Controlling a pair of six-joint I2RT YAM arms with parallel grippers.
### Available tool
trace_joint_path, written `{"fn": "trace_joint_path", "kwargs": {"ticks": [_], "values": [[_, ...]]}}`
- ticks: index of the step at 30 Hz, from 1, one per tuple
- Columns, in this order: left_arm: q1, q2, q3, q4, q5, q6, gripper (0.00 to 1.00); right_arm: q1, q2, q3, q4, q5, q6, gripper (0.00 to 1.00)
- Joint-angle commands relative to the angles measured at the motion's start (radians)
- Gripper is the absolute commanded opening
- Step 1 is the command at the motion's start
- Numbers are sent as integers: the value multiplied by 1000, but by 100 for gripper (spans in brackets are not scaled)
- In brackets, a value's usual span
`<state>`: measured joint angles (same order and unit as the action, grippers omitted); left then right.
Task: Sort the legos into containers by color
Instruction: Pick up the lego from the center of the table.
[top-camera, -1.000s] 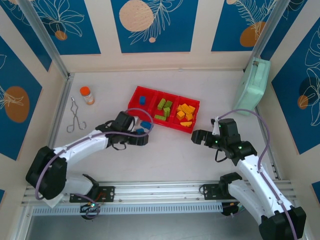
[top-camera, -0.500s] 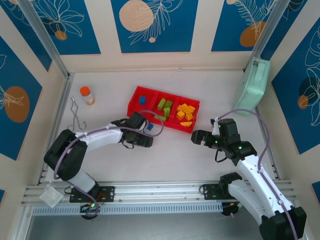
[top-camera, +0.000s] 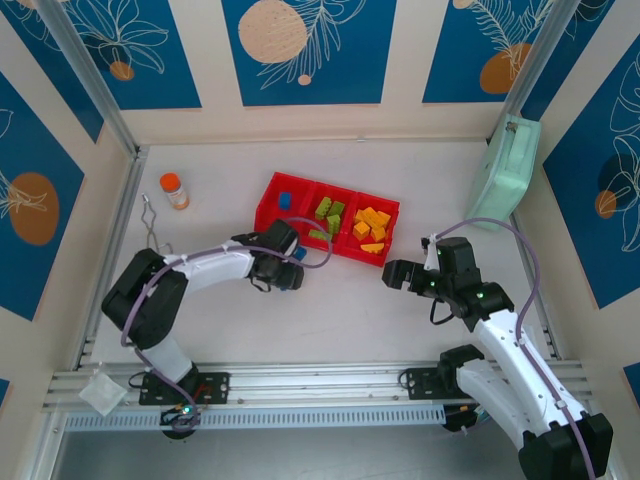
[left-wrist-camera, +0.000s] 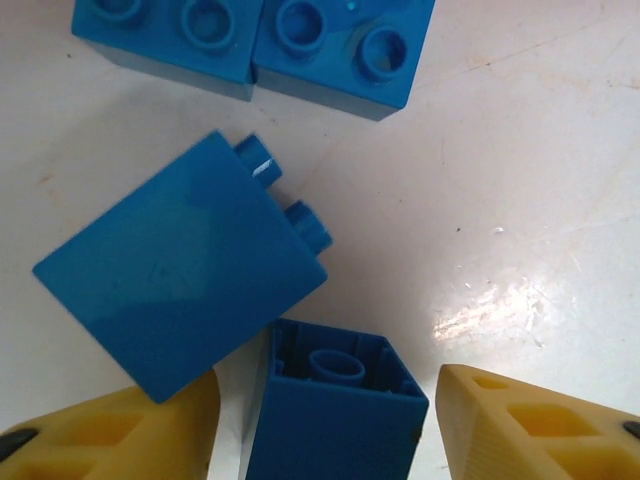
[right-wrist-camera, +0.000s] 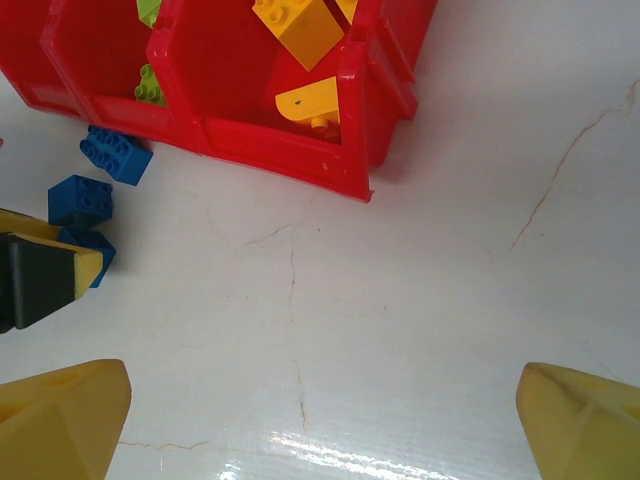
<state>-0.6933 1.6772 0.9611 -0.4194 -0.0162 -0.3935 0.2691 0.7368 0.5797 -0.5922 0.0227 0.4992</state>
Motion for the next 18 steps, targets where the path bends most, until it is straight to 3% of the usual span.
{"fn": "trace_joint_path", "kwargs": {"ticks": [1,10,15,18], "values": [[-14,8,12,-18,13,-1,54,8,-1,2,-5,10,9,99],[-17,-65,11,-70,-7,-39,33,7,-1,2,-4,11,7,99],[-8,-260,45,-147,-178,-27,29,7,-1,8,-8,12,6,99],[65,-342,107,-162,-190,14,29,5,1,8,-6,10,2,99]]}}
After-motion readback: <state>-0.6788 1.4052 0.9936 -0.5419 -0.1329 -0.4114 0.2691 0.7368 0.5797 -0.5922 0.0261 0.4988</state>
